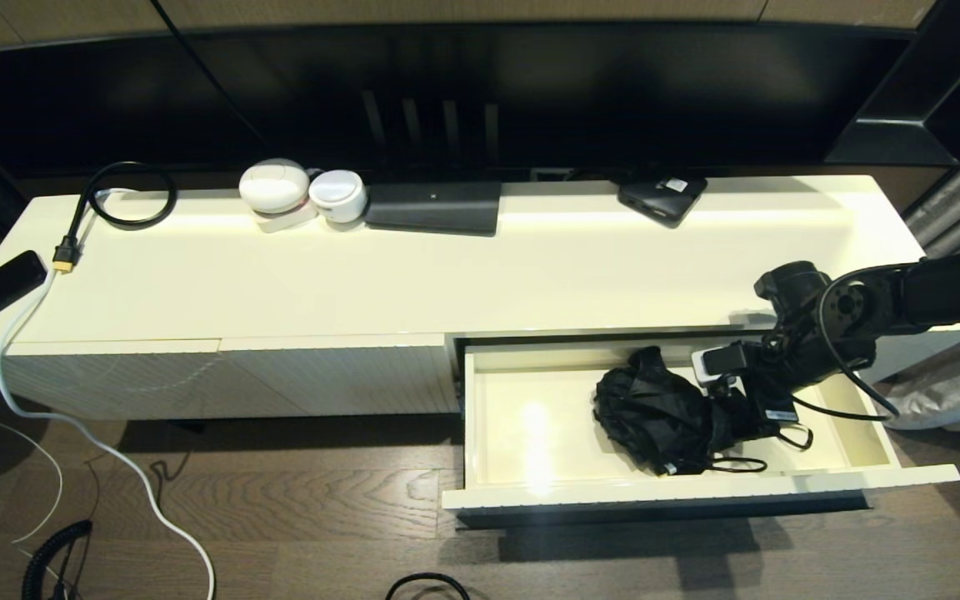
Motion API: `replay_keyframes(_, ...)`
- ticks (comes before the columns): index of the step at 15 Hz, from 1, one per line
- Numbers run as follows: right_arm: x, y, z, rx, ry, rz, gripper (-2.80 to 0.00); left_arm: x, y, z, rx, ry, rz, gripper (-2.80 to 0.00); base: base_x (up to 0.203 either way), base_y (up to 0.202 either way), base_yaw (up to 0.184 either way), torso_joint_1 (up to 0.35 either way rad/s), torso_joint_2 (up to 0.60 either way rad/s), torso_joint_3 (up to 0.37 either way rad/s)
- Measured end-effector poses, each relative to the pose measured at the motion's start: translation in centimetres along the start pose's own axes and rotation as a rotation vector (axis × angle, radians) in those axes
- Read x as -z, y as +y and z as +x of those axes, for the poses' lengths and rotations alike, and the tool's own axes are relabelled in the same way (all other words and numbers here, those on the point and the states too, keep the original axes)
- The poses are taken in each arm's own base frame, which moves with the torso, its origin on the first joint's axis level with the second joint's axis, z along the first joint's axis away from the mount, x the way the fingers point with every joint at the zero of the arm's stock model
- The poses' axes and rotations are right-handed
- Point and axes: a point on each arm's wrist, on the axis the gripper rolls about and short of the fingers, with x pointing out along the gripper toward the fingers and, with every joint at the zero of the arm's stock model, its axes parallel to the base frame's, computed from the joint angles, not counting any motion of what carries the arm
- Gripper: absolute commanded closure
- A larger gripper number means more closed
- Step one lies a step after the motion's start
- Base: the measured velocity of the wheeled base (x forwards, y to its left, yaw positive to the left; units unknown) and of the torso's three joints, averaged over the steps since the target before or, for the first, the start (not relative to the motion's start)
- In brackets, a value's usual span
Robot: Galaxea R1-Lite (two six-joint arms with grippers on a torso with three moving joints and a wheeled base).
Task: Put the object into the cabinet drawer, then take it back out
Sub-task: Take the umbrella out of the drawer and put it on the table
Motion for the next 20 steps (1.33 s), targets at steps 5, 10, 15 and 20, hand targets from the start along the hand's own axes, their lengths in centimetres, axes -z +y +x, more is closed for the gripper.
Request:
replay_keyframes(5, -0.6, -0.3, 0.0, 0.010, -0.010, -0.011, -2.80, 0.0, 0.0, 0.0, 0.000, 0.000, 0.000, 0.00, 0.000, 0.000, 0.000, 0.000, 0.00, 0.000)
replay_keyframes(10, -0.9, -0.2, 0.2, 0.005, -0.011, -0.019, -2.80, 0.0, 0.0, 0.0, 0.000, 0.000, 0.000, 0.00, 0.000, 0.000, 0.000, 0.000, 0.00, 0.000)
replay_keyframes(15, -1.1, -0.4, 0.5, 0.009, -0.014, -0.023, -2.80, 0.0, 0.0, 0.0, 0.000, 0.000, 0.000, 0.00, 0.000, 0.000, 0.000, 0.000, 0.00, 0.000)
replay_keyframes(20, -1.1, -0.2, 0.8, -0.004, -0.010, -0.021, 0.00, 0.0, 0.0, 0.0, 0.000, 0.000, 0.000, 0.00, 0.000, 0.000, 0.000, 0.000, 0.00, 0.000)
